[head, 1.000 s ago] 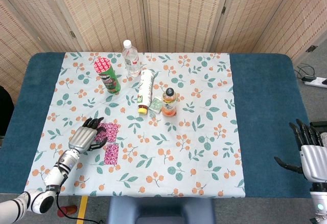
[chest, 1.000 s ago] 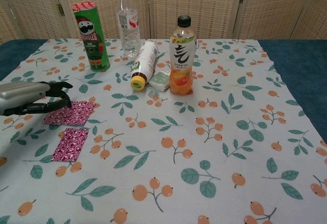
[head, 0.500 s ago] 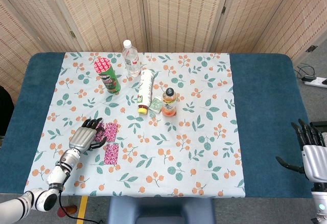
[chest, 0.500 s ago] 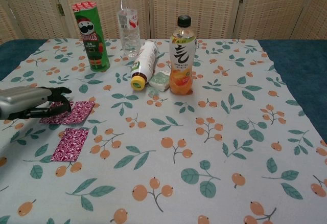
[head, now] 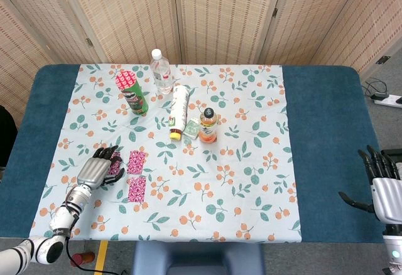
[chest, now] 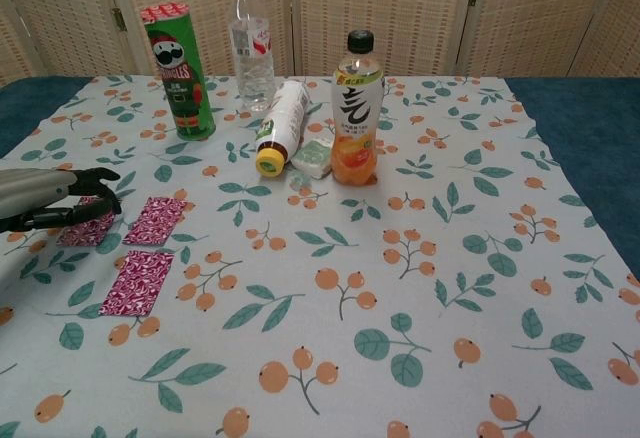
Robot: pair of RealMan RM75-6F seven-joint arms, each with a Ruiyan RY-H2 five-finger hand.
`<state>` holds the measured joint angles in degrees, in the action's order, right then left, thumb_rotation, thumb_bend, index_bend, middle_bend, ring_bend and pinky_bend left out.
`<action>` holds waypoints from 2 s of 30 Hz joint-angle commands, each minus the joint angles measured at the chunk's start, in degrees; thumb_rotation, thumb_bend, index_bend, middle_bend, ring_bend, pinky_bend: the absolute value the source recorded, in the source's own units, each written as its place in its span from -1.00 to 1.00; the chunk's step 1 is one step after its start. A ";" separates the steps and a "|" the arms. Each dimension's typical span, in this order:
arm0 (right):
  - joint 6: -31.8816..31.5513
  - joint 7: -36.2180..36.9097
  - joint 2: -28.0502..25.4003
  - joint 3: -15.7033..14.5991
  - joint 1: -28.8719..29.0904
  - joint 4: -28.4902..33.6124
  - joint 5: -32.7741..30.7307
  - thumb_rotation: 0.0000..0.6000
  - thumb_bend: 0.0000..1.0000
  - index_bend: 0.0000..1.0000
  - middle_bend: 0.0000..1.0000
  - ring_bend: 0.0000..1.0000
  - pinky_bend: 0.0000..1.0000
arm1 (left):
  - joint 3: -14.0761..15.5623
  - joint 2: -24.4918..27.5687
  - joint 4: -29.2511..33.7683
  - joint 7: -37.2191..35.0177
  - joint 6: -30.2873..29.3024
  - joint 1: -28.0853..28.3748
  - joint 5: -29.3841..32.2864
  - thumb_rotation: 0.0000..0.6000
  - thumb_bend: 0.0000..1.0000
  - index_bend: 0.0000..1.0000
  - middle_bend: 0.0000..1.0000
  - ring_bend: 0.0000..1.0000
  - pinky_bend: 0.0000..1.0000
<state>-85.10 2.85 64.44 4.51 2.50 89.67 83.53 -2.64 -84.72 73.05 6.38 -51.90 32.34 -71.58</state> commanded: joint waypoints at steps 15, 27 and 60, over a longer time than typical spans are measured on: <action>0.91 1.22 0.36 -0.03 0.21 -1.43 -0.39 0.55 -0.61 -1.00 -1.00 -1.00 -1.00 | 4.20 5.28 12.05 3.69 -4.82 -2.73 -6.75 -0.99 -0.30 -0.65 -1.00 -1.00 -1.00; 0.41 2.27 0.48 -0.14 -0.11 -2.25 -0.08 0.55 -0.61 -1.00 -1.00 -1.00 -1.00 | 4.80 5.90 15.89 7.62 -7.23 -3.71 -8.49 0.67 -0.36 -0.90 -1.00 -1.00 -1.00; 0.72 5.42 0.85 -0.43 -0.35 -4.96 0.22 0.56 -0.61 -1.00 -1.00 -1.00 -1.00 | 2.57 3.78 20.72 20.59 0.47 0.92 8.09 1.00 -0.36 -0.80 -1.00 -1.00 -1.00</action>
<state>-84.40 8.25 65.27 4.08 2.16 84.74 83.76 -0.07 -81.07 93.59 26.71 -51.46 33.14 -63.89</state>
